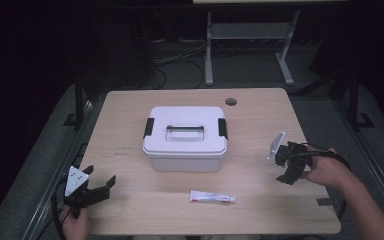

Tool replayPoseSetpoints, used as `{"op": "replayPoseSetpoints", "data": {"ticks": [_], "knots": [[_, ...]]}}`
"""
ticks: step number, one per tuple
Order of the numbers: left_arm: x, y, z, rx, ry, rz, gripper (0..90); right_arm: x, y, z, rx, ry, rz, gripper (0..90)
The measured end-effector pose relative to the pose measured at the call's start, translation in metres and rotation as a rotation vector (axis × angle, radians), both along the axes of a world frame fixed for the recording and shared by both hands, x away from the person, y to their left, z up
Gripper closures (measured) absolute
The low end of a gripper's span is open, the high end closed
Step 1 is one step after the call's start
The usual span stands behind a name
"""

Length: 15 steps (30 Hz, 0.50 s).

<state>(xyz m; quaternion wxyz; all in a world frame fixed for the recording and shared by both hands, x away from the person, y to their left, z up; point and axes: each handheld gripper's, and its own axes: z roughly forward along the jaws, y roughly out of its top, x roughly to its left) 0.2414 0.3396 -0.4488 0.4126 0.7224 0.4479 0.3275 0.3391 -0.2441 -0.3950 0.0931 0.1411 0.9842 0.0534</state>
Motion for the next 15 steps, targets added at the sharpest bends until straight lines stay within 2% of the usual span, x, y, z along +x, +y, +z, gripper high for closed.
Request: {"op": "replayPoseSetpoints", "data": {"ticks": [6, 15], "knots": [[0.000, 0.001, 0.000, 0.001, 0.001, 0.000, 13.8, 0.006, 0.011, 0.009, -0.027, 0.006, 0.013, 21.9], [0.000, 0.001, 0.000, -0.001, 0.002, -0.001, 13.8, 0.012, 0.024, 0.023, -0.021, 0.007, 0.037, 21.9]]}}
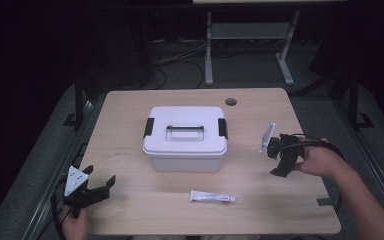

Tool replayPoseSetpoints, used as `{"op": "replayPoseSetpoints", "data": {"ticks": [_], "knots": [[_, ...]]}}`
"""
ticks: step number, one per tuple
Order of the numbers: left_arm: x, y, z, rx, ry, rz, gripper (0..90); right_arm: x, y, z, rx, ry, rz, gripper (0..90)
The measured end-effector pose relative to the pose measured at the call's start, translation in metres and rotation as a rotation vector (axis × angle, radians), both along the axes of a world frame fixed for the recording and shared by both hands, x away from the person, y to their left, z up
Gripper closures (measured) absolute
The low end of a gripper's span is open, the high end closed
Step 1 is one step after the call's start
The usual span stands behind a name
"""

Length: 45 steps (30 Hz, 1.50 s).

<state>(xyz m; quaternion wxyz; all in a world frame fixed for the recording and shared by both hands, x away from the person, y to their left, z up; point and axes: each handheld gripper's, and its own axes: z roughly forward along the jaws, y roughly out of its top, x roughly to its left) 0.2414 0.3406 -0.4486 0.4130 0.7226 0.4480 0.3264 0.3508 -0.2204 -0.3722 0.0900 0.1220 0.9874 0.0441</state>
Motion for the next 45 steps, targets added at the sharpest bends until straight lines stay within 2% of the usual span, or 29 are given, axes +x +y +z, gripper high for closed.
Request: {"op": "replayPoseSetpoints", "data": {"ticks": [12, 14, 20, 31, 45], "knots": [[0.000, 0.001, 0.000, -0.010, -0.002, 0.007, 13.8, 0.008, 0.024, 0.028, -0.008, -0.020, 0.022, 19.1], [-0.001, 0.002, 0.000, -0.008, -0.004, 0.008, 13.8, 0.010, 0.032, 0.034, -0.024, -0.018, 0.030, 19.8], [-0.001, 0.003, 0.000, -0.020, -0.006, 0.014, 13.7, 0.012, 0.045, 0.047, -0.019, -0.013, 0.048, 19.6], [-0.001, 0.003, 0.000, -0.019, -0.007, 0.013, 13.8, 0.019, 0.061, 0.062, -0.026, -0.002, 0.061, 19.2], [-0.001, 0.004, 0.000, -0.022, -0.011, 0.018, 13.8, 0.028, 0.091, 0.087, -0.030, -0.019, 0.102, 20.0]]}}
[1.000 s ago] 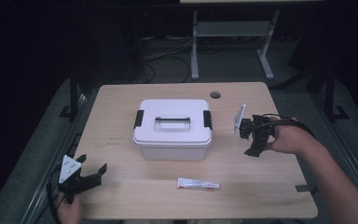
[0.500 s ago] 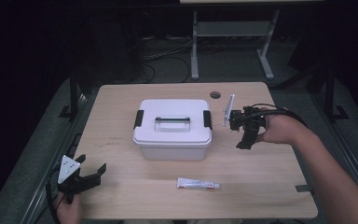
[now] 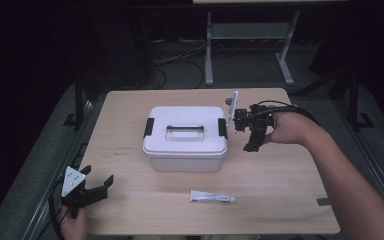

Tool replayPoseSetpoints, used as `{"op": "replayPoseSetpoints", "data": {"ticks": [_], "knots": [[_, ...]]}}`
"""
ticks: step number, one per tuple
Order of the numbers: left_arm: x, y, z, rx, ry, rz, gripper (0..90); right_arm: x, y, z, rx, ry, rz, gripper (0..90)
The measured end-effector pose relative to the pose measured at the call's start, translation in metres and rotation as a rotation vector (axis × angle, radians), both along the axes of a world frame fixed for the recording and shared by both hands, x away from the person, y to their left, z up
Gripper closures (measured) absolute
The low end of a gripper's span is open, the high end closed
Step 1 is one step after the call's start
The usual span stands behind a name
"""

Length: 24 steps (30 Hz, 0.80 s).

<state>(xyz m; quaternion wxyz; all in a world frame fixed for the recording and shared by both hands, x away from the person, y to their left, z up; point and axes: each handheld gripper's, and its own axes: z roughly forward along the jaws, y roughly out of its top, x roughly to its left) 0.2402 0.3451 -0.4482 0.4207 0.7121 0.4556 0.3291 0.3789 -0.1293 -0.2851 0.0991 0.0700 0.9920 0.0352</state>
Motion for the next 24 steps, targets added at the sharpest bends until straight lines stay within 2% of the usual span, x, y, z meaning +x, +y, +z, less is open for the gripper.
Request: {"op": "replayPoseSetpoints", "data": {"ticks": [9, 14, 24], "knots": [[0.001, -0.005, -0.001, 0.005, 0.001, -0.014, 13.7, 0.006, 0.019, 0.012, 0.004, 0.000, 0.019, 21.1], [0.002, -0.012, -0.001, 0.034, 0.005, -0.042, 13.8, 0.009, 0.029, 0.016, -0.001, 0.004, 0.027, 21.5], [0.003, -0.016, -0.002, 0.044, 0.009, -0.057, 13.8, 0.014, 0.065, 0.028, 0.014, -0.009, 0.074, 22.0]]}}
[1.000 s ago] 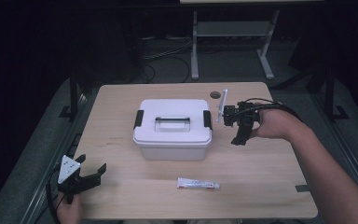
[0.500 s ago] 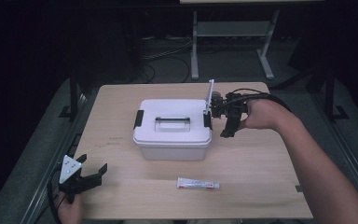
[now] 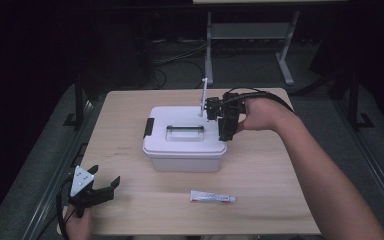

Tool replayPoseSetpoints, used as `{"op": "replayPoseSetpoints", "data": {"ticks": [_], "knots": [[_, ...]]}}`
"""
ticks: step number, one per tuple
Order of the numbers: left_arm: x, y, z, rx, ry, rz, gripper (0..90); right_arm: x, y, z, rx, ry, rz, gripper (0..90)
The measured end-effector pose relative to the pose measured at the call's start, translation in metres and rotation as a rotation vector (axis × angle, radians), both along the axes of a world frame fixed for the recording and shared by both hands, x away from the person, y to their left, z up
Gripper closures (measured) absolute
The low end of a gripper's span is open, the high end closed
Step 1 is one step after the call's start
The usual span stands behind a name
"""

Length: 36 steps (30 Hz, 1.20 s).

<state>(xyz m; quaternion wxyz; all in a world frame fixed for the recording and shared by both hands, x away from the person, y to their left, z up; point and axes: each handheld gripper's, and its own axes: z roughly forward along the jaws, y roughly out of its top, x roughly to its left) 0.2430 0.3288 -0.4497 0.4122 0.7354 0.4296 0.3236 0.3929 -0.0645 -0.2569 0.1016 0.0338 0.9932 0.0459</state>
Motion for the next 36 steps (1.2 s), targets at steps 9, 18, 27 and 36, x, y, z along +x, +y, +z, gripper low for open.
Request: {"op": "replayPoseSetpoints", "data": {"ticks": [9, 18, 27, 36], "knots": [[0.000, 0.003, 0.000, -0.002, 0.000, 0.006, 13.8, 0.003, 0.030, 0.005, -0.008, -0.008, 0.020, 22.0], [0.001, 0.005, 0.000, -0.004, -0.002, 0.010, 13.8, 0.008, 0.055, 0.005, -0.006, -0.013, 0.042, 22.1], [0.001, 0.006, 0.000, -0.010, -0.003, 0.015, 13.8, 0.011, 0.080, -0.005, -0.029, 0.000, 0.067, 24.2], [0.000, 0.007, 0.000, -0.014, -0.002, 0.014, 13.8, 0.014, 0.095, -0.013, -0.043, -0.015, 0.111, 37.3]]}}
